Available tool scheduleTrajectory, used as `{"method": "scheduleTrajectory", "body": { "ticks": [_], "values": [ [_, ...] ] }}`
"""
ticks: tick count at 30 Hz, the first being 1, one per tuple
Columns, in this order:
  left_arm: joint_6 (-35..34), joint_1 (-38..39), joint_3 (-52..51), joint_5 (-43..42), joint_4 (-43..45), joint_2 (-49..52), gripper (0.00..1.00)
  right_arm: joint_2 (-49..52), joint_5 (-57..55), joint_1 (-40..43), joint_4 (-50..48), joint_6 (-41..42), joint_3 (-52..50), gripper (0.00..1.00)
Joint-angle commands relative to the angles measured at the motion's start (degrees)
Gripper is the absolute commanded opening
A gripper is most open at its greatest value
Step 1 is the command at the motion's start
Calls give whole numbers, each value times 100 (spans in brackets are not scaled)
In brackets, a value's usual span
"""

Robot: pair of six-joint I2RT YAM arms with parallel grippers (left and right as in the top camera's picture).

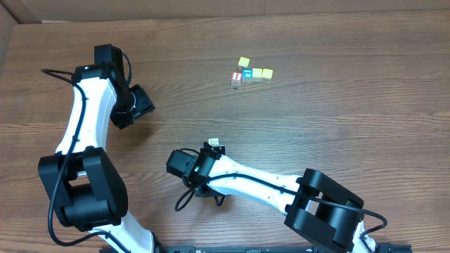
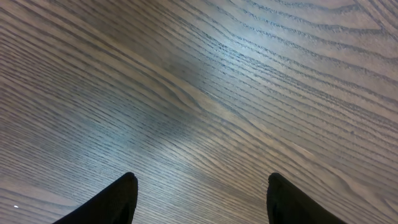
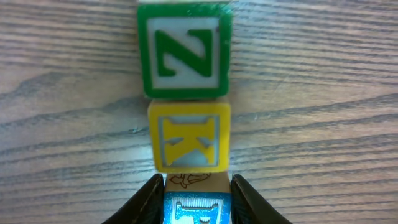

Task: Flip 5 blocks

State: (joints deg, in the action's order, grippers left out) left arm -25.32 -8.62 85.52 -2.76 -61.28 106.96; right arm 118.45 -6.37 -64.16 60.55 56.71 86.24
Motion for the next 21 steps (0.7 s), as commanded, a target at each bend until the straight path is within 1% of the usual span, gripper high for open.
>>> {"method": "scheduleTrajectory", "body": {
  "ticks": [1,2,3,6,12,18,21],
  "values": [
    [0,20,72,37,2,61,59,-48,87,103,9,-11,-39,42],
    [0,20,72,35,2,61,59,-48,107,103,11,-11,-39,49],
    [0,20,72,37,2,61,59,-48,114,103,20,-11,-39,50],
    [0,20,74,35,0,61,59,-48,138,103,52,-11,-39,51],
    [0,20,72,37,2,61,59,-48,354,74,74,-11,-39,49],
    [2,28,74,37,2,61,59,-48,376,74,138,-9,-39,41],
    [0,28,74,37,7,61,59,-48,376,74,136,-7,-39,40]
  ]
}}
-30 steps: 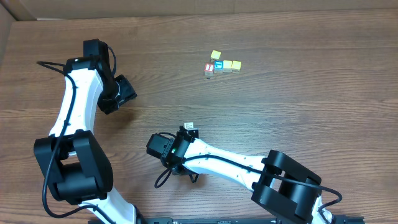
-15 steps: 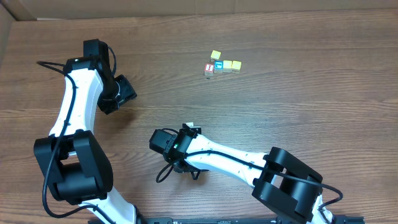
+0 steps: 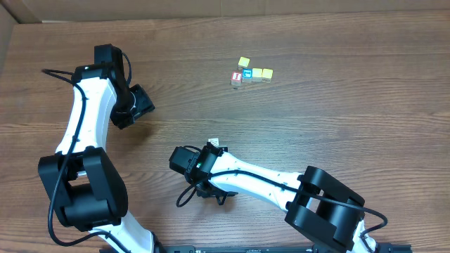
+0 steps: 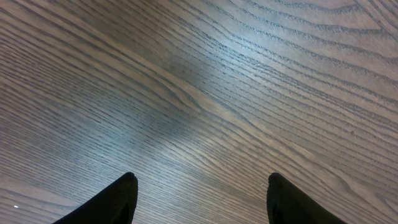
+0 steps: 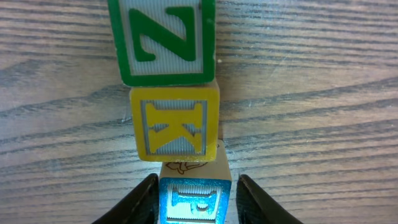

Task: Flip 5 blocks

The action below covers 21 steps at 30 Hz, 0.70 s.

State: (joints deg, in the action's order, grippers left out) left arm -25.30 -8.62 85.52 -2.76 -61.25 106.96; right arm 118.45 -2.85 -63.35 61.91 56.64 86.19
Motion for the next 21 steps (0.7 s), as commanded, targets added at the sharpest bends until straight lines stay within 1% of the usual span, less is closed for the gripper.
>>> {"method": "scheduleTrajectory", "body": {
  "ticks": [1,2,9,12,21],
  "values": [
    [-2,28,72,37,2,61,59,-48,26,-7,0,-2,-35,39],
    [-2,28,72,37,2,61,59,-48,24,-7,0,-2,-35,38],
    [0,28,74,37,2,61,59,-48,44,-7,-4,-4,-35,37],
    [-2,28,74,37,0,61,60,-48,44,-7,-4,-7,-35,34],
    [0,28,72,37,2,61,60,-48,44,-35,-28,-7,-35,34]
  ]
}}
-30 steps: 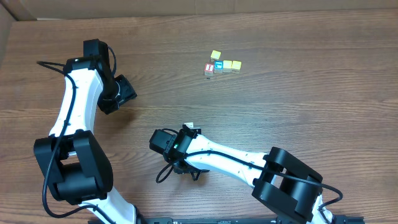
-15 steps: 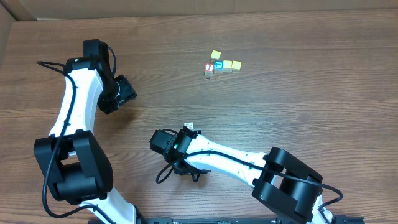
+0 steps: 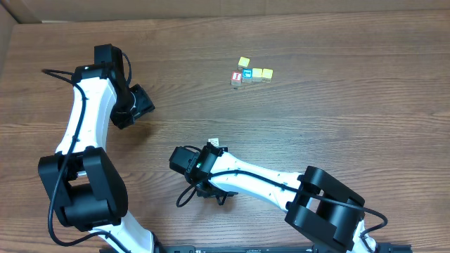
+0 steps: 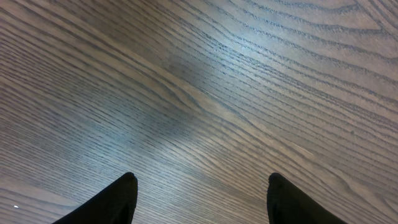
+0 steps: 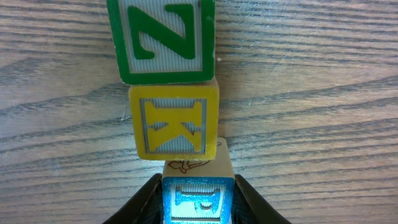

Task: Flip 5 blocks

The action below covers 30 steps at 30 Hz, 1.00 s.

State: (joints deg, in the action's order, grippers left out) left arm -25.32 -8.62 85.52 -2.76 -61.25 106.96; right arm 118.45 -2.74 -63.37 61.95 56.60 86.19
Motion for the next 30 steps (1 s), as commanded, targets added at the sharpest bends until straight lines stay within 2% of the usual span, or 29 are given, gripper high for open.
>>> {"method": "scheduleTrajectory", "body": {
  "ticks": [1,27,30],
  "values": [
    [0,28,74,37,2,61,60,-48,33,-33,-44,-2,-35,34],
    [0,28,74,37,4,61,60,-48,31,-31,-186,-273,-35,35],
    [0,28,72,37,4,61,60,-48,31,-31,-190,-284,-35,44]
  ]
}}
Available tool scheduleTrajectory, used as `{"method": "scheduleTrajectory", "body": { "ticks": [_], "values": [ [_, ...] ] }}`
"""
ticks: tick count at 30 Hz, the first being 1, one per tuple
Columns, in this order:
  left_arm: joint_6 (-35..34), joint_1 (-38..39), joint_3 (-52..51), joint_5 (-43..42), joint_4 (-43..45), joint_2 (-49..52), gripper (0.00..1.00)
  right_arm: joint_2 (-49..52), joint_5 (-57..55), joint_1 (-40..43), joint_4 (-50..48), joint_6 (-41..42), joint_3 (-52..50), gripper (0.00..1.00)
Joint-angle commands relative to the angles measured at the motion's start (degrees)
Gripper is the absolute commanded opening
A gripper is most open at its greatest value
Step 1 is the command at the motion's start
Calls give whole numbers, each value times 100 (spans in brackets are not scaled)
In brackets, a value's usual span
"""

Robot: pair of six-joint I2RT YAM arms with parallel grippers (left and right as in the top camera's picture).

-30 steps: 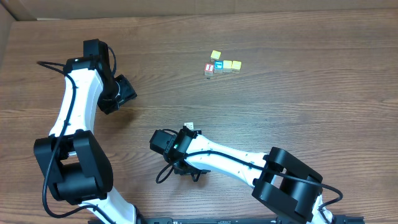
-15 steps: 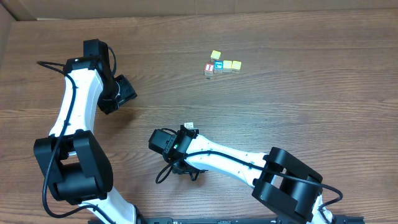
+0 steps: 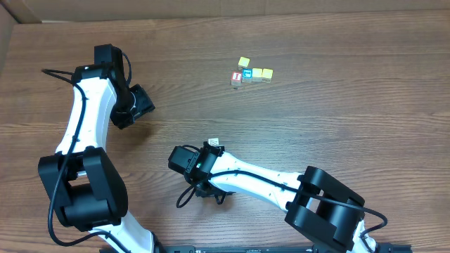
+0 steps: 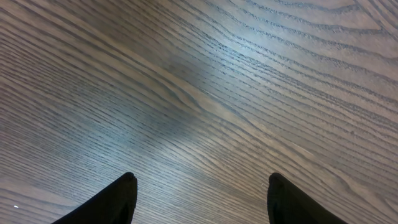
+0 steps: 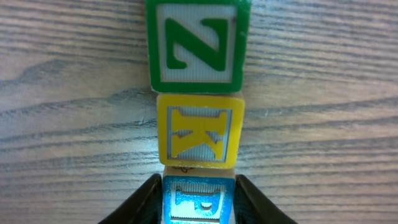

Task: Flip 5 blocks
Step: 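Open the right gripper and raise it away to the upper right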

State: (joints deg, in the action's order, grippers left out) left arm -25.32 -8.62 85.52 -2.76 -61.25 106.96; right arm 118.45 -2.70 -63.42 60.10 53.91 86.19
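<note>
In the right wrist view a blue block (image 5: pixel 199 199) with a raised letter on top sits between the fingers of my right gripper (image 5: pixel 198 180), which is shut on it. Beyond it, in one row, lie a yellow K block (image 5: pixel 198 127), touching it, and a green N block (image 5: pixel 198 43). From overhead the right gripper (image 3: pixel 209 152) covers this row; only a pale corner shows at its tip. My left gripper (image 4: pixel 202 180) is open over bare wood, at the table's left (image 3: pixel 137 105).
Several more small blocks (image 3: pixel 252 72), yellow, red and blue, are clustered at the far middle of the wooden table (image 3: pixel 351 119). A cardboard wall (image 3: pixel 5 42) borders the far left corner. The right arm stretches from the near right edge.
In the right wrist view the N and K blocks now sit further right and in a straighter line. Less of the blue block's tan side shows. The left arm has not moved.
First my right gripper was shut on the blue block next to the K block. Then its fingers stood slightly off the block's sides and the row looked skewed. After that they were on the block again, and now they hold it against the K block.
</note>
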Motion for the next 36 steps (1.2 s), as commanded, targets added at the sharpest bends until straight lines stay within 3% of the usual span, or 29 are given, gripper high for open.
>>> {"method": "scheduleTrajectory", "body": {
  "ticks": [1,4,11,18,20,23,24,25,27,31,32,36],
  "values": [
    [0,28,74,37,2,61,60,-48,26,-26,0,-15,-35,47],
    [2,28,72,37,2,61,60,-48,26,-22,2,-42,-35,56],
    [0,28,72,37,4,61,61,-153,610,251,20,-957,483,63],
    [2,46,72,31,-61,61,62,-765,835,1392,538,-1888,1080,68],
    [2,57,72,15,-57,61,49,-881,835,1803,721,-2070,1080,72],
    [2,103,74,17,-17,61,16,-922,837,2485,997,-2380,1080,80],
    [4,116,72,20,4,61,12,-920,835,2691,1045,-2507,1078,82],
    [9,133,72,24,48,61,13,-916,835,3141,1137,-2789,1060,91],
    [7,144,74,24,68,61,35,-916,835,3569,1204,-3036,1058,100],
    [2,149,74,22,48,61,83,-916,835,4264,1248,-3060,1058,100],
    [2,149,72,22,15,61,100,-916,835,4411,1248,-3060,1058,100],
    [2,149,72,22,11,61,100,-916,835,4953,1220,-3060,1058,100]
  ]
}}
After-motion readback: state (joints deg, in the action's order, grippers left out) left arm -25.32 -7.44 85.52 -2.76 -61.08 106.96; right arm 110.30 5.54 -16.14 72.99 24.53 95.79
